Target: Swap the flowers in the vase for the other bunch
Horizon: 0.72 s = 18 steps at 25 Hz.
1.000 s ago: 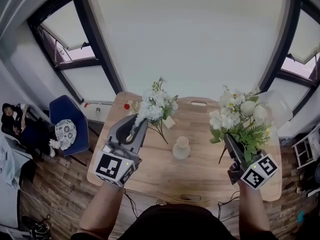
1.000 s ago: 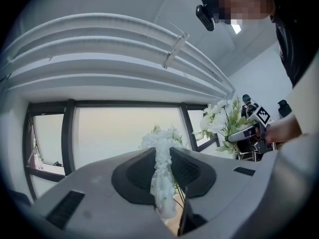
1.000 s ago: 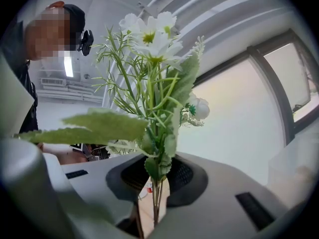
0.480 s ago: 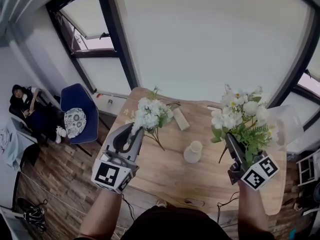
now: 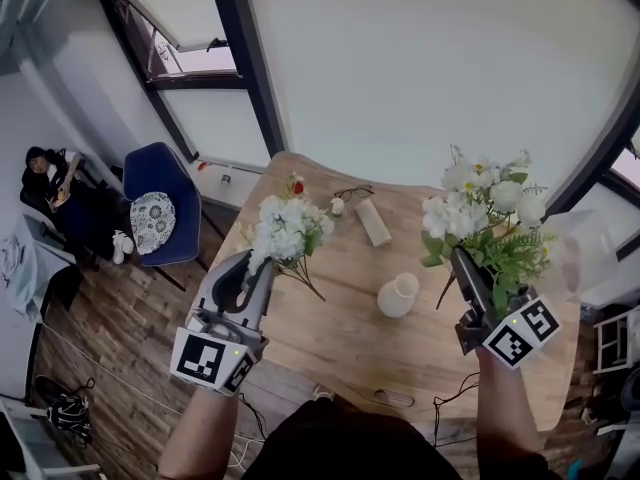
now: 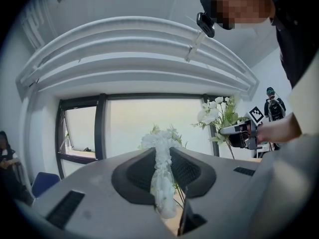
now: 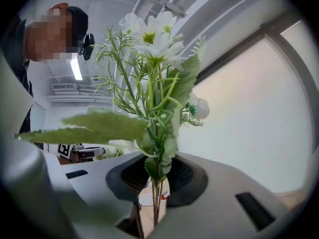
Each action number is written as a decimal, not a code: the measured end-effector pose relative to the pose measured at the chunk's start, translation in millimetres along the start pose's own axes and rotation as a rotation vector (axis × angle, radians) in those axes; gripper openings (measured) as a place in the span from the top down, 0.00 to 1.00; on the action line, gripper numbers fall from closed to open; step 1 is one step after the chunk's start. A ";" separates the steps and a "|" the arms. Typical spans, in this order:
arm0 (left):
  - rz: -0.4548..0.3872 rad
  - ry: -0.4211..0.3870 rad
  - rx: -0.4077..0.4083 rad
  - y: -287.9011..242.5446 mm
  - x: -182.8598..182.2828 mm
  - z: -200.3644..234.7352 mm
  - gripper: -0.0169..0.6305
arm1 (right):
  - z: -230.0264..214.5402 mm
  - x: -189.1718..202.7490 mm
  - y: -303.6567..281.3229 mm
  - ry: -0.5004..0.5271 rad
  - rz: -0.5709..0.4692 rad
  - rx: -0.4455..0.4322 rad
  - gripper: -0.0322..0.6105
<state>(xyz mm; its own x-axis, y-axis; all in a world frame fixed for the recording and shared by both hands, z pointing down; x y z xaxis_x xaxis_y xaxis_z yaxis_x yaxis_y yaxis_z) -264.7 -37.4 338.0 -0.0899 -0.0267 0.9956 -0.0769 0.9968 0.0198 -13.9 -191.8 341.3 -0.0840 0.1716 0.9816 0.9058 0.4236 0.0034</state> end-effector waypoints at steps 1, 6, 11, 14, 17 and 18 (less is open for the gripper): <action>0.000 0.003 -0.006 3.3 -0.8 -1.5 0.85 | 0.0 -0.1 0.1 0.003 0.001 -0.003 0.82; 0.006 0.018 -0.025 16.7 -1.0 -11.8 0.85 | 0.8 -1.5 -0.5 0.015 0.003 -0.020 0.82; 0.025 0.043 -0.029 24.6 4.2 -25.0 0.85 | -1.1 0.2 0.3 0.014 0.016 -0.027 0.82; 0.037 0.056 -0.031 28.2 4.8 -30.4 0.85 | -1.8 1.4 0.5 0.011 0.020 -0.035 0.82; 0.044 0.066 -0.032 31.7 3.2 -34.4 0.85 | -3.2 3.4 0.9 0.001 0.025 -0.032 0.82; 0.046 0.068 -0.031 32.4 2.9 -35.8 0.85 | -3.9 4.1 1.0 -0.002 0.025 -0.031 0.82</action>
<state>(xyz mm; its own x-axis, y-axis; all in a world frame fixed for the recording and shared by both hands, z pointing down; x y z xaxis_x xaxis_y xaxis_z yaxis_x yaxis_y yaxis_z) -231.9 -2.5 344.9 -0.0249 0.0236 0.9994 -0.0429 0.9988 -0.0246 -11.7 -194.1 346.0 -0.0621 0.1837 0.9810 0.9200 0.3917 -0.0151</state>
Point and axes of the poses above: the fingertips, and each gripper's own axes: y backward along the fingers, z to its left, x out of its underside, the point moved 1 cm from there along y, backward along the fingers, and after that the axes turned 3 degrees about x, right-handed, at the moved point
